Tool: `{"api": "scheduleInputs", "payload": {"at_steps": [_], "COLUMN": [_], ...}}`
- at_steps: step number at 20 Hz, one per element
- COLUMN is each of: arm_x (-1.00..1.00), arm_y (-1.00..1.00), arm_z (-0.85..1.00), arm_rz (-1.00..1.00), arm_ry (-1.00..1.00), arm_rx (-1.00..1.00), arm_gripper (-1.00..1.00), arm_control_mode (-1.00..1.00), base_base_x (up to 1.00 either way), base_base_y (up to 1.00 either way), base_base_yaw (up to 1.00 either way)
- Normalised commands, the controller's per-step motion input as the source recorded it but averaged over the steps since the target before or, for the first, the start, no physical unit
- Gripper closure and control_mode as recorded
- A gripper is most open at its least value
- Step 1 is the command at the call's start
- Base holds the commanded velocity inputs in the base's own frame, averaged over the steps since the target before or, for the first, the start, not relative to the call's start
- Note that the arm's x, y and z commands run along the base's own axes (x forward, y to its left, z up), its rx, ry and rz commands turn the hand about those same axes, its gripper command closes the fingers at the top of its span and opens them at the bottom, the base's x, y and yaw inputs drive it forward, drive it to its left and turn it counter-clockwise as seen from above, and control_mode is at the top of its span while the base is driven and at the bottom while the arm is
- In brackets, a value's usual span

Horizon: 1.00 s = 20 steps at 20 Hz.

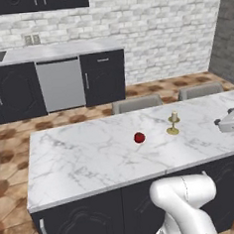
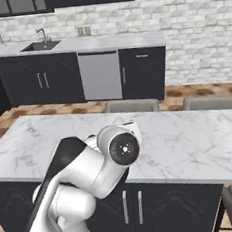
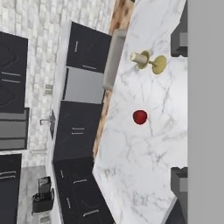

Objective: Pick the candle and candle from the dining table and place them in the open cabinet. Close the cabinet after placing the objects.

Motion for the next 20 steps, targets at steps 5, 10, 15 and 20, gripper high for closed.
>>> {"api": "scheduleInputs", "payload": {"at_steps": [5, 10, 15, 20], "arm_x": [0.03, 0.25, 0.40, 0.36], "arm_y": [-0.02, -0.02, -0.03, -0.10], "arm_z": [-0.23, -0.29, -0.30, -0.36], "arm_rz": [0.03, 0.04, 0.04, 0.04], "arm_ry": [-0.08, 0.00, 0.00, 0.00], "arm_rx": [0.00, -0.02, 0.00, 0.00], "arm_gripper": [-1.00, -1.00, -1.00, -1.00], "arm_control_mode": [-1.00, -1.00, -1.00, -1.00], "base_base_x": [0.00, 0.00, 0.00, 0.00], "base_base_y": [0.00, 0.00, 0.00, 0.00], "base_base_yaw": [0.00, 0.00, 0.00, 0.00]}}
